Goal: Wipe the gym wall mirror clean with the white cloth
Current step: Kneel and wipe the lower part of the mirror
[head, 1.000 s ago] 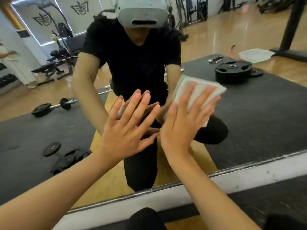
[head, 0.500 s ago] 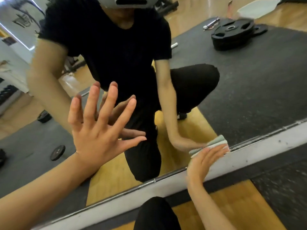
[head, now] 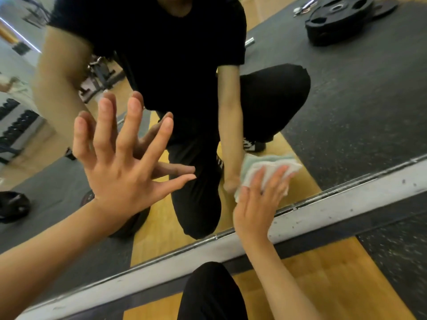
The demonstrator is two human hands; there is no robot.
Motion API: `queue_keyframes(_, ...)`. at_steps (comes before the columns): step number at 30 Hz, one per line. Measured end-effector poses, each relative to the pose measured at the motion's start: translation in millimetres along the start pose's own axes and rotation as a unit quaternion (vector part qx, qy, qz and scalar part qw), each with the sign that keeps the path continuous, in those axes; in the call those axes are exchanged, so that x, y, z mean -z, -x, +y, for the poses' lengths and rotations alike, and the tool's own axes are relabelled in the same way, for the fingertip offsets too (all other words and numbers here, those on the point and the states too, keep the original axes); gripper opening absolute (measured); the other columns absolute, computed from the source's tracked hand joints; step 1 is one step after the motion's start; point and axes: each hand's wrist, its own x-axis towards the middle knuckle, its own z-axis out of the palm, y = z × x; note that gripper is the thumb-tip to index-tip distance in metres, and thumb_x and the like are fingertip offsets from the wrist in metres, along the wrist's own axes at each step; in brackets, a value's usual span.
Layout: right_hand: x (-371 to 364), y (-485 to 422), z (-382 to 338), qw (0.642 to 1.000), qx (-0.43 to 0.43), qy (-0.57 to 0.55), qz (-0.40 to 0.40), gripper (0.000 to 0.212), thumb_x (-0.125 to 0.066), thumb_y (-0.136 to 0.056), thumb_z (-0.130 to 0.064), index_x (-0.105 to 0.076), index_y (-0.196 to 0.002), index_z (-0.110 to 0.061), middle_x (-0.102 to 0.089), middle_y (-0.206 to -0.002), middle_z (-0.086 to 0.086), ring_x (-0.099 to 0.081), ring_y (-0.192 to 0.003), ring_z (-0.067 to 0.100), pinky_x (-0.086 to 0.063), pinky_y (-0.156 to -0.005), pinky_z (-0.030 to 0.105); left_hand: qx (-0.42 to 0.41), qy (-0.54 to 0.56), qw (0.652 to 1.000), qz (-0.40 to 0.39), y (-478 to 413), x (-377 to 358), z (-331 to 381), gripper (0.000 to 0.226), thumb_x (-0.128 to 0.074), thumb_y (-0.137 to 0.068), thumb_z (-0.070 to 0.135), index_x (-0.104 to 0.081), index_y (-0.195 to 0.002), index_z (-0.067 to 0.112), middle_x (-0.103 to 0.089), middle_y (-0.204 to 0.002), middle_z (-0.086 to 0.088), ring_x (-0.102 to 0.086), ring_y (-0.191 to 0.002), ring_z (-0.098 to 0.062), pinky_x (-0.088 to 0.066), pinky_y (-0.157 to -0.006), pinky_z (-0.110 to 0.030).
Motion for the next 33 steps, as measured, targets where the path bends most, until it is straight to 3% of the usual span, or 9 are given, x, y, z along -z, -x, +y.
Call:
queue_keyframes(5, 14.9, -5.4, 4.3, 0.858, -0.443, -0.258, 0.045, 0.058, -0.014, -0.116, -0.04, 0.018, -0.163, -0.033, 0.029, -0.172, -0.003, 0.02, -0.158, 0.008, -0.004, -0.126, 0.017, -0.011, -0.005, 1.0, 0.006, -5.2, -3.3, -0.7, 0.117, -0.072, -0.065, 0.094, -0.051, -0.152, 0.018, -0.004, -0.178, -0.005, 0.004, -0.164, -0.029, 0.002, -0.129, -0.05)
queue_keyframes(7, 24.6, -28.8, -13.7, 0.829, -0.473, -0.292, 0.062, 0.058, -0.014, -0.115, -0.043, 0.018, -0.163, -0.04, 0.03, -0.171, -0.009, 0.022, -0.159, 0.013, -0.001, -0.13, 0.035, -0.009, 0.006, 1.0, 0.006, -4.9, -1.8, 1.3, 0.115, -0.072, -0.065, 0.093, -0.052, -0.151, 0.019, -0.005, -0.178, -0.004, 0.002, -0.164, -0.029, 0.0, -0.129, -0.051)
queue_keyframes(9, 30.6, -51.9, -50.5, 0.885, -0.375, -0.269, 0.064, 0.06, -0.016, -0.114, -0.044, 0.016, -0.164, -0.04, 0.03, -0.171, -0.007, 0.025, -0.159, 0.019, 0.002, -0.131, 0.057, 0.001, 0.017, 1.0, -0.005, -2.3, 1.7, 3.9, 0.111, -0.067, -0.073, 0.092, -0.048, -0.157, 0.023, -0.009, -0.177, -0.006, -0.002, -0.164, -0.031, -0.005, -0.128, -0.053)
queue_keyframes(11, 35.2, -70.5, -94.7, 0.957, -0.202, -0.199, 0.056, 0.062, -0.022, -0.113, -0.04, 0.009, -0.166, -0.029, 0.023, -0.173, 0.006, 0.024, -0.159, 0.028, 0.001, -0.129, 0.061, 0.009, 0.019, 1.0, -0.009, 0.6, 4.7, 4.7, 0.108, -0.065, -0.076, 0.091, -0.048, -0.158, 0.023, -0.013, -0.176, -0.008, -0.004, -0.164, -0.033, -0.008, -0.128, -0.055)
queue_keyframes(14, 37.7, -88.6, -120.8, 0.994, -0.004, -0.098, 0.036, 0.06, -0.032, -0.113, -0.031, -0.01, -0.165, -0.014, 0.003, -0.172, 0.025, 0.015, -0.158, 0.043, -0.001, -0.129, 0.062, 0.015, 0.021, 1.0, -0.006, 0.0, 5.0, 5.5, 0.106, -0.064, -0.077, 0.091, -0.047, -0.158, 0.023, -0.032, -0.168, -0.015, -0.008, -0.163, -0.035, -0.011, -0.127, -0.056)
queue_keyframes(18, 42.4, -73.7, -37.6, 0.985, 0.164, 0.037, -0.026, 0.056, -0.025, -0.116, -0.042, -0.004, -0.167, -0.028, 0.007, -0.174, 0.01, 0.013, -0.16, 0.037, -0.021, -0.124, 0.067, 0.011, 0.009, 1.0, 0.017, -2.0, -4.0, 4.1, 0.109, -0.06, -0.081, 0.091, -0.037, -0.164, 0.024, -0.032, -0.167, -0.014, -0.006, -0.163, -0.034, -0.012, -0.126, -0.055)
queue_keyframes(22, 54.0, -55.1, -9.6, 0.989, 0.097, 0.081, -0.073, 0.057, -0.019, -0.116, -0.043, 0.0, -0.167, -0.026, 0.02, -0.174, 0.004, 0.013, -0.16, 0.038, -0.04, -0.11, 0.074, 0.006, 0.011, 1.0, 0.019, -0.8, -6.2, 5.1, 0.105, -0.057, -0.085, 0.089, -0.036, -0.164, 0.023, -0.03, -0.169, -0.013, -0.008, -0.163, -0.036, -0.014, -0.125, -0.056)
queue_keyframes(27, 59.3, -128.2, -139.3, 0.964, 0.255, 0.062, -0.038, 0.061, -0.038, -0.114, -0.033, -0.008, -0.166, -0.025, 0.0, -0.171, 0.017, 0.005, -0.157, 0.053, -0.003, -0.128, 0.064, 0.014, 0.038, 0.999, 0.001, -0.4, 2.9, 8.0, 0.09, -0.059, -0.092, 0.076, -0.04, -0.162, 0.023, -0.027, -0.171, -0.013, -0.011, -0.162, -0.037, -0.011, -0.127, -0.057)
queue_keyframes(33, 72.0, -158.0, -111.8, 0.915, 0.383, 0.129, -0.025, 0.056, -0.041, -0.114, -0.039, -0.021, -0.165, -0.028, -0.009, -0.173, 0.015, 0.008, -0.16, 0.039, -0.004, -0.13, 0.056, 0.015, 0.039, 0.999, -0.006, -0.5, 0.1, 9.6, 0.086, -0.058, -0.093, 0.074, -0.042, -0.162, 0.025, -0.027, -0.171, -0.013, -0.01, -0.163, -0.036, -0.012, -0.127, -0.057)
